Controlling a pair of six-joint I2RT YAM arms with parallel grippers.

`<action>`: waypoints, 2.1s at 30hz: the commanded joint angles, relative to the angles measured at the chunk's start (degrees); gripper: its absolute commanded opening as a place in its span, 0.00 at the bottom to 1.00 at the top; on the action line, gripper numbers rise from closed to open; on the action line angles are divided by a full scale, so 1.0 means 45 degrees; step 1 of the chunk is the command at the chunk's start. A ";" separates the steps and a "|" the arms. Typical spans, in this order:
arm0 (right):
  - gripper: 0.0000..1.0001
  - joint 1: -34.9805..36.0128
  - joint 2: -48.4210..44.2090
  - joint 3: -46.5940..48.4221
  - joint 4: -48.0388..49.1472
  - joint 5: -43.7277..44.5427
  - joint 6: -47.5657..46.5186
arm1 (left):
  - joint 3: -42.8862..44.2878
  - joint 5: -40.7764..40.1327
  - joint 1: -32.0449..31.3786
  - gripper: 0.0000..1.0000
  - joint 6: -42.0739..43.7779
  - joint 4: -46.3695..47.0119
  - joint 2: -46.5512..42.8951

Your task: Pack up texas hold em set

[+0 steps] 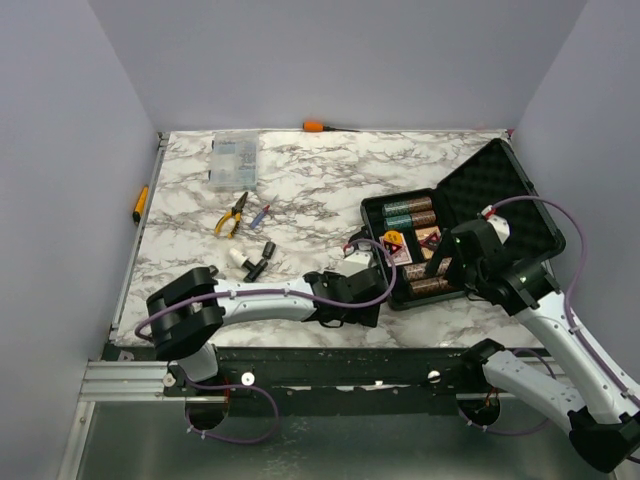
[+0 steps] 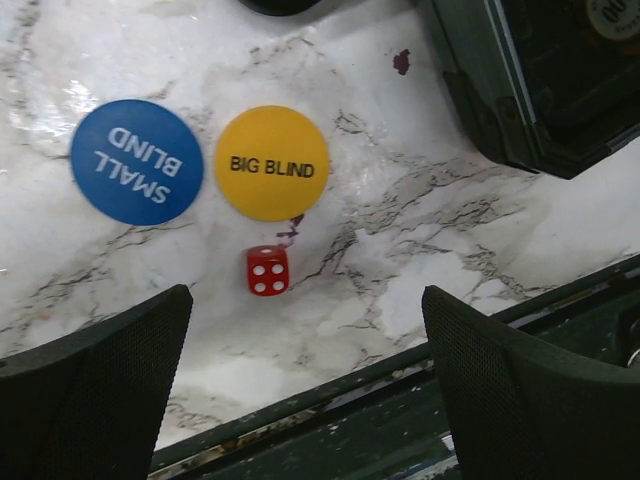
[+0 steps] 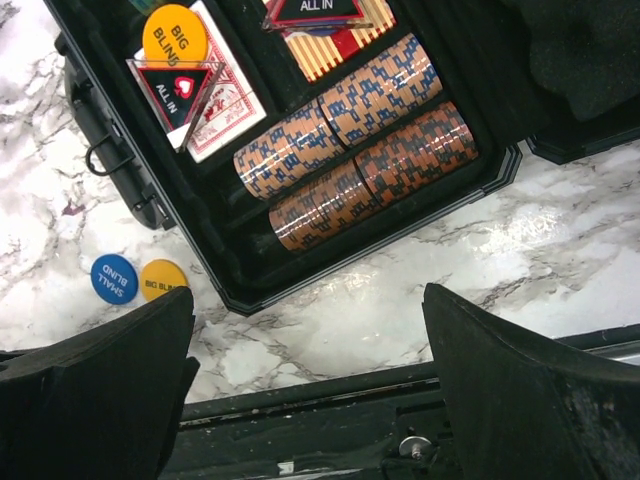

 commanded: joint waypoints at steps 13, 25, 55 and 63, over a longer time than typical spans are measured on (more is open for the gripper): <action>1.00 0.0051 0.0399 -0.0734 0.2776 -0.0344 -0.0878 | 0.0902 0.1263 -0.0334 0.88 -0.1197 0.1505 0.2436; 1.00 0.0074 0.0804 -0.0933 0.3085 -0.0358 -0.0926 | 0.1328 0.0749 -0.0328 0.81 -0.1082 0.0241 0.2714; 1.00 0.0068 0.1622 -0.0755 0.3255 -0.0516 -0.0732 | 0.1739 0.0442 -0.0266 0.00 -0.0572 -0.0666 0.3337; 0.98 0.0058 0.1704 -0.0741 0.3282 -0.0774 -0.0434 | 0.1550 0.0367 -0.0285 0.00 -0.0645 -0.0546 0.2957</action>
